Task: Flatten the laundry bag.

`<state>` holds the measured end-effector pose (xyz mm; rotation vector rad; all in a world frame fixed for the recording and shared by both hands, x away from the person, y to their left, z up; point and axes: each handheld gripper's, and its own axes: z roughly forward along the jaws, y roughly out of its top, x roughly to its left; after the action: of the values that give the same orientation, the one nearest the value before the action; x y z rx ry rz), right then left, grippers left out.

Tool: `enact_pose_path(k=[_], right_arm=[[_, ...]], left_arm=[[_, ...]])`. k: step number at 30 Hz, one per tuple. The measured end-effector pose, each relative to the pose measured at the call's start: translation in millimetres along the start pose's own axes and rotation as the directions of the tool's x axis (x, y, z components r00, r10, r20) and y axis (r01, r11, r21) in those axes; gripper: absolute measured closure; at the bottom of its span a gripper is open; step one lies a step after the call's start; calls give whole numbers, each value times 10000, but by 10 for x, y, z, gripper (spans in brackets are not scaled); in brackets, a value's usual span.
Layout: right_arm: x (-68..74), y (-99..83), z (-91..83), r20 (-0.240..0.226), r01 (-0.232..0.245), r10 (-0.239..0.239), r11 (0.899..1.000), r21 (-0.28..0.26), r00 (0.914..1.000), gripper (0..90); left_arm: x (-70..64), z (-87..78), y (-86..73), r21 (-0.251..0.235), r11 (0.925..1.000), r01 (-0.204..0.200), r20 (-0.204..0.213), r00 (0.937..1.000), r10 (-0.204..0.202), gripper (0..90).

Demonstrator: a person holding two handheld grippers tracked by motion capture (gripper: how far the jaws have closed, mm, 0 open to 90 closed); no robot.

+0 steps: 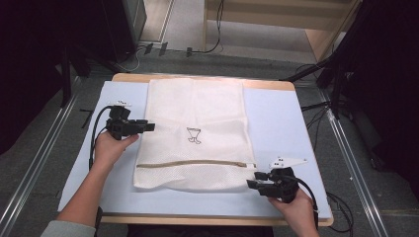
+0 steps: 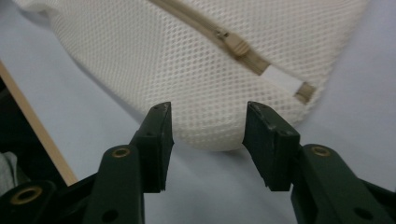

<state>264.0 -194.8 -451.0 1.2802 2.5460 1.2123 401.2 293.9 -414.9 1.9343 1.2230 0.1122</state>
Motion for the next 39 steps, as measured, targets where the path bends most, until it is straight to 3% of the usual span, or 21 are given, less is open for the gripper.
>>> enact_pose_path(k=[3,5,8,10,15,21,24,29,35,37,39], right_arm=[[36,26,117,55,264,-266,9990,358,9996,533],[33,72,179,292,511,-527,9974,505,9982,620],[11,156,263,259,685,-711,9936,901,9971,830],[17,213,286,182,660,-683,9924,1041,9975,851],[46,367,215,1,857,-858,9956,379,9963,839],[31,378,399,-294,805,-790,9953,546,9964,775],[1,307,472,-427,882,-842,9910,1008,9955,753],[-26,197,347,-217,1232,-1215,9855,1167,9924,862],[-17,124,219,-312,1347,-1316,9802,1448,9908,872],[-45,57,181,-551,1288,-1226,9831,1299,9909,805],[-89,26,151,-1015,902,-805,9915,941,9916,679]], left_arm=[[0,1,-1,-6,10000,4,-11,10000,-4,532],[3,4,-3,12,10000,56,-67,10000,-56,531],[11,8,-7,65,10000,74,-71,9999,-74,529],[14,8,-9,76,10000,63,-74,10000,-63,526],[34,-4,-13,63,9999,149,-95,9998,-148,524],[13,13,-10,85,9999,76,-26,10000,-76,519],[13,20,-12,94,9999,59,32,10000,-59,517],[26,12,-11,71,9999,72,14,10000,-72,517],[16,3,-10,6,10000,69,59,10000,-69,516],[21,10,-11,35,10000,93,48,9999,-93,513],[18,16,-11,99,9999,86,46,10000,-87,511]])
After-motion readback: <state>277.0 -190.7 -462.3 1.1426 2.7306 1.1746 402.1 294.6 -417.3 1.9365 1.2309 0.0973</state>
